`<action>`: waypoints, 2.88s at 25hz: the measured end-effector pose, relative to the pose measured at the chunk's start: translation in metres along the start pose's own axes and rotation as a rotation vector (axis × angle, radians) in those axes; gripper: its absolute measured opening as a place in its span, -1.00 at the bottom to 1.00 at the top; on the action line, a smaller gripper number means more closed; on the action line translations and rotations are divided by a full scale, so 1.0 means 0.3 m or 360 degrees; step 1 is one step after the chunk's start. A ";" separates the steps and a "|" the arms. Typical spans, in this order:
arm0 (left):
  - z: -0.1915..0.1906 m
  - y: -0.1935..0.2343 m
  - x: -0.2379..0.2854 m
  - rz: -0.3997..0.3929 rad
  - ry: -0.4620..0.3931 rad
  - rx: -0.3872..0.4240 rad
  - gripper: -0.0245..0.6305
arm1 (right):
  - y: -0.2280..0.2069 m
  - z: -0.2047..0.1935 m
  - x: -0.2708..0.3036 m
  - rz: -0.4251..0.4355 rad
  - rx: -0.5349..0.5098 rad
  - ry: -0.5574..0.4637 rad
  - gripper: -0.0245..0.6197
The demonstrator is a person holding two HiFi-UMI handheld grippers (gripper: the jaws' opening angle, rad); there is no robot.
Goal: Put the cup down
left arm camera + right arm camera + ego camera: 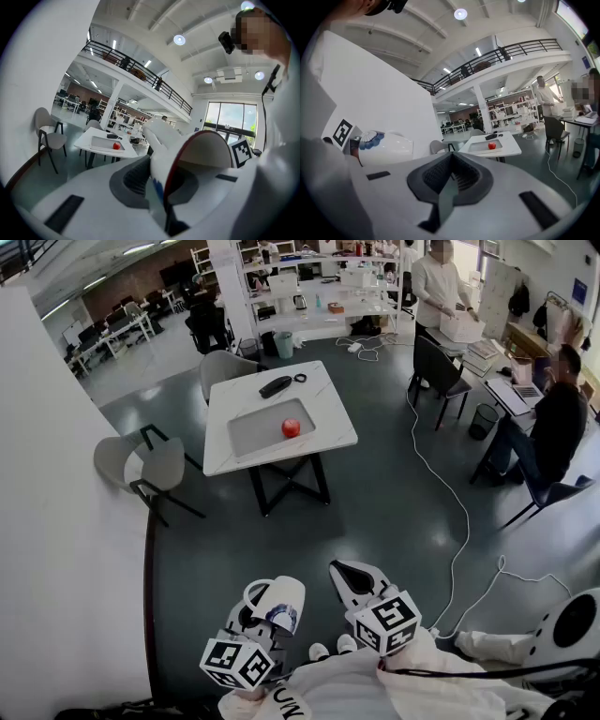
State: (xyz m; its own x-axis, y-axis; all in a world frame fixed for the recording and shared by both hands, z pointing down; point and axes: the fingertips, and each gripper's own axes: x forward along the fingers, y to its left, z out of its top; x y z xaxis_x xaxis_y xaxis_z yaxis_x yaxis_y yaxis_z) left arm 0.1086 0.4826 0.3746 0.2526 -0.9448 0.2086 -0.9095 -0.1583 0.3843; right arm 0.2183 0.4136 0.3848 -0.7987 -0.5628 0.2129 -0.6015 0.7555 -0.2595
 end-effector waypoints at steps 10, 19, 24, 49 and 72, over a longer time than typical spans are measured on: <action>0.002 0.014 0.017 0.0030 -0.0011 -0.0010 -0.82 | -0.015 0.008 0.028 0.0035 -0.0013 0.0001 -0.91; -0.014 0.000 0.055 0.0071 -0.0023 -0.0003 -0.82 | -0.070 0.010 0.024 0.0068 0.0008 -0.0015 -0.91; -0.022 -0.016 0.072 0.0088 -0.0044 0.0001 -0.82 | -0.105 0.012 0.013 0.0075 -0.0001 -0.0018 -0.91; 0.100 0.286 0.353 0.0078 -0.0071 0.0030 -0.82 | -0.288 0.034 0.371 -0.0004 0.0022 0.0010 -0.91; 0.458 0.992 0.850 0.0049 0.0095 0.0027 -0.82 | -0.389 0.221 1.292 -0.0053 0.0065 0.0151 -0.91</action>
State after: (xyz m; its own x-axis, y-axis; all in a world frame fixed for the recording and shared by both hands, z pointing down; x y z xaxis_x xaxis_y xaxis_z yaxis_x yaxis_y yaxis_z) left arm -0.1430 0.1551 0.4186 0.2435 -0.9305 0.2736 -0.9223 -0.1349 0.3621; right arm -0.0222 0.0850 0.4351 -0.7743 -0.5517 0.3100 -0.6295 0.7216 -0.2883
